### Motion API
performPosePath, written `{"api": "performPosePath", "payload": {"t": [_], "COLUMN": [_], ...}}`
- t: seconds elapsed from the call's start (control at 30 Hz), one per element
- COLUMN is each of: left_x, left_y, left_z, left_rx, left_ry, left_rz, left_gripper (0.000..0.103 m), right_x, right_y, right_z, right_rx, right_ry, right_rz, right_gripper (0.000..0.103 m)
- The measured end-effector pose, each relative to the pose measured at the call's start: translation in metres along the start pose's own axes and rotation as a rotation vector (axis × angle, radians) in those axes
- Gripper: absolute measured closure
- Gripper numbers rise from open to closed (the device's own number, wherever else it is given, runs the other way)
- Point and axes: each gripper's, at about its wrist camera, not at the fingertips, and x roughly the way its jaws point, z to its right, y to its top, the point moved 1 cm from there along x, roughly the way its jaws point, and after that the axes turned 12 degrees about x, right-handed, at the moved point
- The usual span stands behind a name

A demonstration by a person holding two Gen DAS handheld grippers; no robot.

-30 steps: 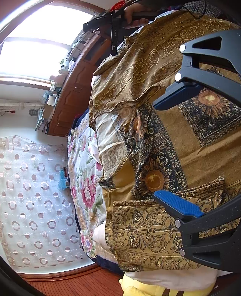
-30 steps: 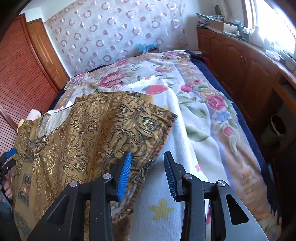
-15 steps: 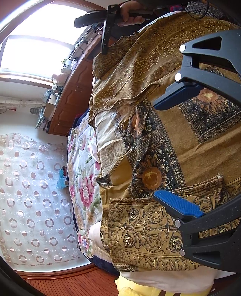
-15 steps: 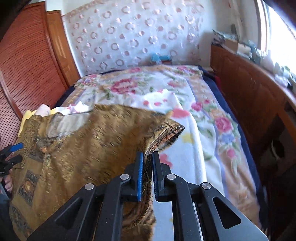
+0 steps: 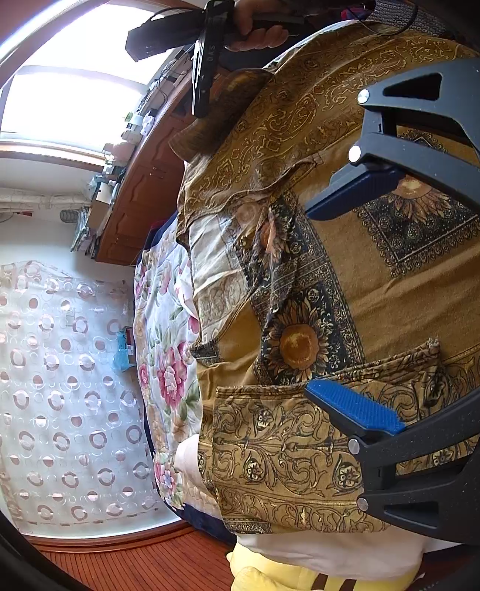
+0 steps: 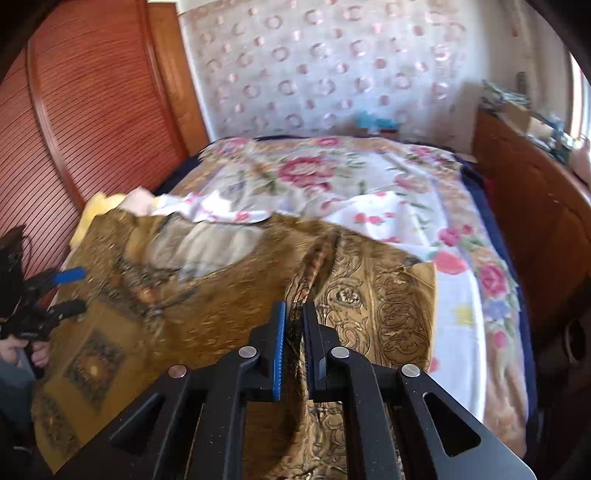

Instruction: Fold small clothes

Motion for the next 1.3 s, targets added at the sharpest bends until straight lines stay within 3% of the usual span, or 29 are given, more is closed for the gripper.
{"api": "performPosePath", "payload": {"t": [0.17, 0.47, 0.7, 0.73, 0.77, 0.8, 0.9, 1.13, 1.23, 1.3], "left_x": [-0.001, -0.014, -0.02, -0.02, -0.019, -0.019, -0.019, -0.015, -0.016, -0.014], "left_y": [0.0, 0.004, 0.0, -0.001, -0.002, -0.002, -0.005, -0.006, -0.008, -0.009], "left_z": [-0.003, -0.037, -0.07, -0.074, -0.077, -0.081, -0.089, -0.111, -0.119, -0.124], "left_rx": [-0.005, -0.046, -0.08, -0.086, -0.09, -0.097, -0.107, -0.123, -0.132, -0.134], "left_ry": [0.013, 0.095, 0.179, 0.189, 0.198, 0.209, 0.227, 0.268, 0.27, 0.268], "left_rz": [0.002, 0.021, 0.01, 0.008, 0.006, 0.004, 0.002, -0.008, -0.005, -0.009], "left_gripper": [0.014, 0.014, 0.014, 0.014, 0.014, 0.014, 0.014, 0.014, 0.014, 0.021], "right_x": [-0.008, 0.027, 0.057, 0.059, 0.059, 0.055, 0.035, 0.051, 0.059, 0.06], "right_y": [0.006, 0.0, 0.01, 0.012, 0.014, 0.017, 0.024, 0.026, 0.027, 0.028], "right_z": [0.013, 0.065, 0.082, 0.082, 0.085, 0.084, 0.096, 0.111, 0.11, 0.116], "right_rx": [0.009, 0.041, 0.106, 0.1, 0.092, 0.08, 0.092, 0.135, 0.132, 0.133], "right_ry": [-0.035, -0.235, -0.201, -0.188, -0.167, -0.153, -0.206, -0.204, -0.204, -0.21], "right_rz": [0.047, -0.012, -0.07, -0.072, -0.067, -0.053, 0.034, -0.005, -0.009, -0.015], "right_gripper": [0.069, 0.066, 0.068, 0.076, 0.095, 0.1, 0.101, 0.1, 0.091, 0.081]}}
